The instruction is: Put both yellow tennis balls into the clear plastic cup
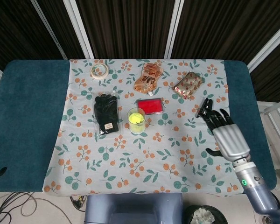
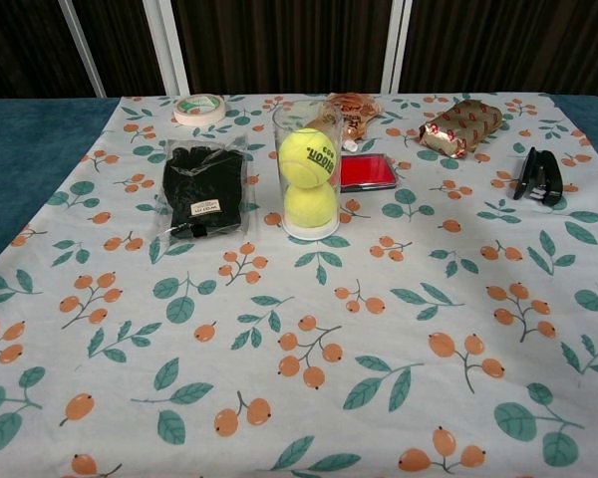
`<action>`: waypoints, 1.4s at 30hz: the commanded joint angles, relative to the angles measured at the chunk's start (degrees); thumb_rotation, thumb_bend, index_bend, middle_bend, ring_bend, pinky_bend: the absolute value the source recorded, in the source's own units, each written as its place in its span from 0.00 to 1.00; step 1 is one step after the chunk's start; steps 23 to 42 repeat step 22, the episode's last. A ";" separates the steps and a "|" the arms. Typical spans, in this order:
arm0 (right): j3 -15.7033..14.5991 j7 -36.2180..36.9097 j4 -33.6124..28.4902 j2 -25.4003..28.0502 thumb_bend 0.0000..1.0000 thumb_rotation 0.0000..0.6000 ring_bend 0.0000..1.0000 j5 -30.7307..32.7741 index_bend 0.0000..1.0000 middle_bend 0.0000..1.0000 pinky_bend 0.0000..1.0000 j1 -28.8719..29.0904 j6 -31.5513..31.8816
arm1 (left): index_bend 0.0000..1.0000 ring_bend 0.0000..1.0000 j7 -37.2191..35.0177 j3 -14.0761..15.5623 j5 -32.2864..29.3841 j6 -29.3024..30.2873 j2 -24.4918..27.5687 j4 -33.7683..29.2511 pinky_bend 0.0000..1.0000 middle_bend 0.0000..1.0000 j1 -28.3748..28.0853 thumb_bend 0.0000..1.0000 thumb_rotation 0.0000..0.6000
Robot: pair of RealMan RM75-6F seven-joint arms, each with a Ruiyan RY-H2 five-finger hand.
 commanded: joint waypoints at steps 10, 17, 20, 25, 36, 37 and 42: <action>-5.22 1.60 11.50 -7.07 0.10 1.00 0.09 -7.74 0.10 0.02 0.00 -15.22 14.44 | 0.10 0.00 0.35 0.34 1.01 0.05 -0.48 0.22 0.11 0.00 -0.13 0.04 1.00; -6.19 4.17 14.75 -8.65 0.10 1.00 0.09 -10.36 0.10 0.02 0.00 -19.11 14.81 | 0.10 0.00 -0.66 0.05 0.79 -0.25 -0.50 1.05 0.11 0.00 -0.34 0.04 1.00; -5.76 4.90 15.68 -9.34 0.10 1.00 0.09 -10.84 0.10 0.01 0.00 -20.20 15.13 | 0.10 0.00 -0.81 -0.04 0.73 -0.43 -0.57 1.30 0.11 0.00 -0.48 0.04 1.00; -5.38 5.44 16.15 -9.72 0.10 1.00 0.09 -10.98 0.10 0.02 0.00 -20.63 15.16 | 0.10 0.00 -0.81 0.00 0.87 -0.42 -0.61 1.39 0.10 0.00 -0.50 0.04 1.00; -5.38 5.44 16.15 -9.72 0.10 1.00 0.09 -10.98 0.10 0.02 0.00 -20.63 15.16 | 0.10 0.00 -0.81 0.00 0.87 -0.42 -0.61 1.39 0.10 0.00 -0.50 0.04 1.00; -5.38 5.44 16.15 -9.72 0.10 1.00 0.09 -10.98 0.10 0.02 0.00 -20.63 15.16 | 0.10 0.00 -0.81 0.00 0.87 -0.42 -0.61 1.39 0.10 0.00 -0.50 0.04 1.00; -5.38 5.44 16.15 -9.72 0.10 1.00 0.09 -10.98 0.10 0.02 0.00 -20.63 15.16 | 0.10 0.00 -0.81 0.00 0.87 -0.42 -0.61 1.39 0.10 0.00 -0.50 0.04 1.00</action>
